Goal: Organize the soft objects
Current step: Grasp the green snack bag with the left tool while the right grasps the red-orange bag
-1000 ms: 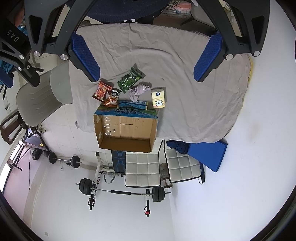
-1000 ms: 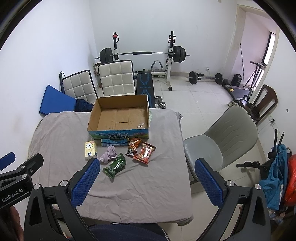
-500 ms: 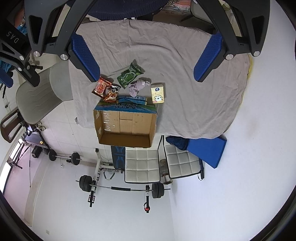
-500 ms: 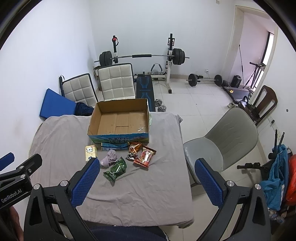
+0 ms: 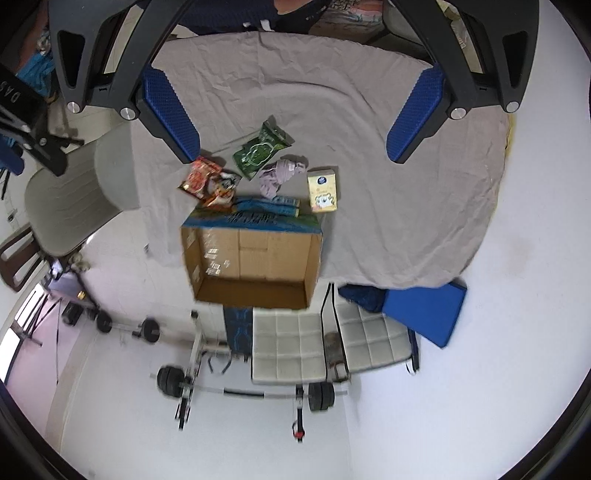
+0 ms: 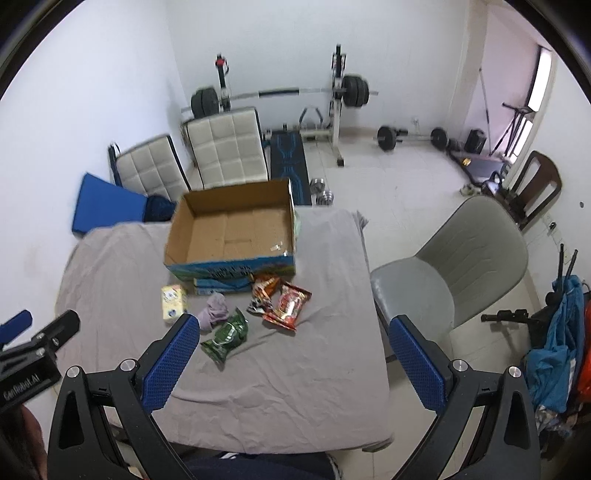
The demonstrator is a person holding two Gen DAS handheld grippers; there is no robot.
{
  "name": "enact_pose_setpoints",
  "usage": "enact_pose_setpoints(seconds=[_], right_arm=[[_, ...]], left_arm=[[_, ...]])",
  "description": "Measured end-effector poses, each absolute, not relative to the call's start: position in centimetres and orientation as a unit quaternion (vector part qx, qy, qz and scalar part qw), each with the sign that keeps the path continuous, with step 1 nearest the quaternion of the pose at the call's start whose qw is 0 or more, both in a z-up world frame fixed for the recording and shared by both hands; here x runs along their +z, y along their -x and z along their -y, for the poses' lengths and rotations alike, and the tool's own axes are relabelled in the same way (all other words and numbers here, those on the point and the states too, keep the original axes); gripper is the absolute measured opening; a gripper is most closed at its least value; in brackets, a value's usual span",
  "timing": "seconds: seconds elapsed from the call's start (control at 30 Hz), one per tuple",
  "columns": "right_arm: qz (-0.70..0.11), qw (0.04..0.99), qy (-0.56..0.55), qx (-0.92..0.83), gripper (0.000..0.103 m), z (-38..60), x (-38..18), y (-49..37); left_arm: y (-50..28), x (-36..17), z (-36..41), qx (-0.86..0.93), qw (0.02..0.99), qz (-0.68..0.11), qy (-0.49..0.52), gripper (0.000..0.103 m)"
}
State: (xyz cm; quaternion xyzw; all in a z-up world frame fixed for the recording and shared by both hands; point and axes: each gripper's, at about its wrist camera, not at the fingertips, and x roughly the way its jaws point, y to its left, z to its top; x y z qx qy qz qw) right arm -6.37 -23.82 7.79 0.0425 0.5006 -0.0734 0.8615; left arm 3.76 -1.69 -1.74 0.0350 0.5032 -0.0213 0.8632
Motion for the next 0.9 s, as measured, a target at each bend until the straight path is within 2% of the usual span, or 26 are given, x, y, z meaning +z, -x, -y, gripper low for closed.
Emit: enact_pose_setpoints(seconds=[0.23, 0.27, 0.33, 0.47, 0.6, 0.7, 0.73, 0.77, 0.83, 0.9], right_arm=[[-0.62, 0.777, -0.091, -0.067, 0.103, 28.3, -6.7, -2.2], [-0.634, 0.763, -0.102, -0.068, 0.103, 28.6, -9.1, -3.5], [-0.657, 0.741, -0.126, -0.066, 0.103, 29.3, -13.4, -5.5], [-0.693, 0.697, -0.171, -0.069, 0.101, 30.2, -21.4, -9.0], [-0.712, 0.674, -0.186, -0.071, 0.1, 30.1, -26.2, -10.9], [-0.726, 0.658, -0.193, -0.061, 0.1, 29.8, -28.6, -12.2], [-0.729, 0.654, -0.195, -0.059, 0.099, 29.7, -29.3, -12.4], [-0.733, 0.649, -0.198, -0.057, 0.097, 29.6, -30.0, -12.8], [-0.738, 0.64, -0.207, -0.057, 0.09, 29.6, -31.2, -13.3], [-0.741, 0.631, -0.222, -0.059, 0.085, 29.9, -32.4, -13.9]], left_arm=[[-10.8, -13.9, 3.1, -0.017, 0.809, -0.582, -0.076, 0.103], [-11.8, -16.2, 3.5, -0.019, 0.797, -0.6, -0.075, 0.101], [-13.3, -19.8, 4.4, -0.032, 0.774, -0.628, -0.071, 0.091], [-15.1, -27.3, 6.9, -0.062, 0.731, -0.672, -0.1, 0.082], [-15.8, -34.3, 9.0, -0.084, 0.672, -0.721, -0.148, 0.08], [-15.8, -37.1, 10.2, -0.104, 0.657, -0.722, -0.191, 0.08], [-15.8, -37.7, 10.5, -0.109, 0.652, -0.723, -0.2, 0.077], [-15.9, -38.2, 10.6, -0.111, 0.648, -0.727, -0.201, 0.07], [-16.1, -38.6, 10.5, -0.118, 0.639, -0.743, -0.16, 0.05], [-16.2, -38.6, 10.2, -0.1, 0.642, -0.749, -0.129, 0.049]])
